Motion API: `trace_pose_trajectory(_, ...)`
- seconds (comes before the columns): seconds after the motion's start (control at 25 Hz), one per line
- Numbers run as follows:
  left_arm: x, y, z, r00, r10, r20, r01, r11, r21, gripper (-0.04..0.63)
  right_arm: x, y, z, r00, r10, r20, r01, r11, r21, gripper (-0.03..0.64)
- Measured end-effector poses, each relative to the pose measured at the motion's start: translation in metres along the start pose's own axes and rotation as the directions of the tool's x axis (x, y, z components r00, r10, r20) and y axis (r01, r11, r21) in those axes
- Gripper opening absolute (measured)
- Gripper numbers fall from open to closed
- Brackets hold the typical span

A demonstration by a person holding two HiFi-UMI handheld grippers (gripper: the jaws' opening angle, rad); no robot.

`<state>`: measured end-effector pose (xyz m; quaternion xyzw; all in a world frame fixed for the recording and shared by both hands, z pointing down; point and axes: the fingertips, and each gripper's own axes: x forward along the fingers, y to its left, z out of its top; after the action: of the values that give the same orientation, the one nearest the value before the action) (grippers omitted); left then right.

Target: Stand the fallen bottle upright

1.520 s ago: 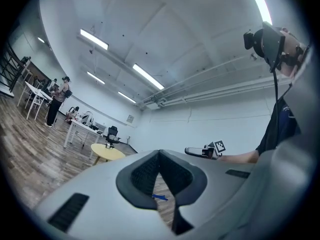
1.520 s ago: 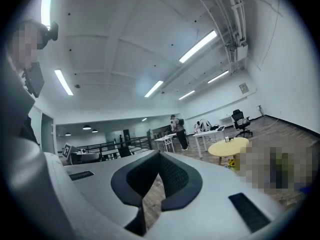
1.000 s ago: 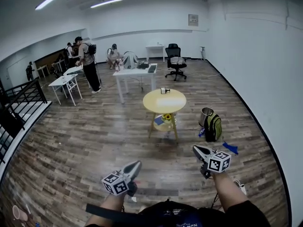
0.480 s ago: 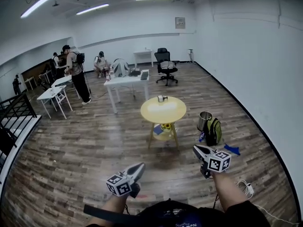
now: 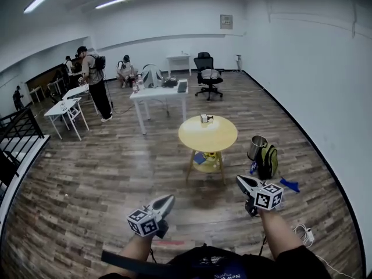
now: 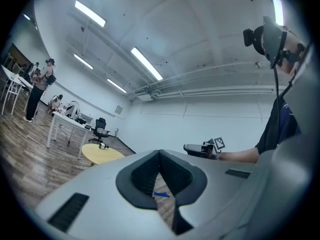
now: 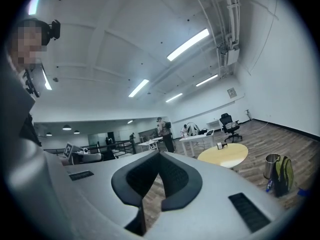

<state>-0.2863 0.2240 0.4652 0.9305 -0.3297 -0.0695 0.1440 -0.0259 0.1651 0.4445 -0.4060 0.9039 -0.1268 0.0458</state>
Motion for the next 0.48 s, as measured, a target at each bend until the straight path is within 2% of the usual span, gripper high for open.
trace_pose_trajectory(0.2, 0.042, 0.033, 0.005, 0.999, 0.036, 0.005, -0.036, 0.999, -0.005, 0.006, 0.032, -0.046, 0.005, 1.000, 0.031, -0.003, -0.031, 0.999, 0.010, 0.015)
trace_pose_trajectory(0.48, 0.147, 0.056, 0.018, 0.996, 0.080, 0.031, -0.080, 0.997, 0.002, 0.006, 0.066, -0.153, 0.044, 0.996, 0.084, -0.006, -0.084, 0.996, 0.006, 0.015)
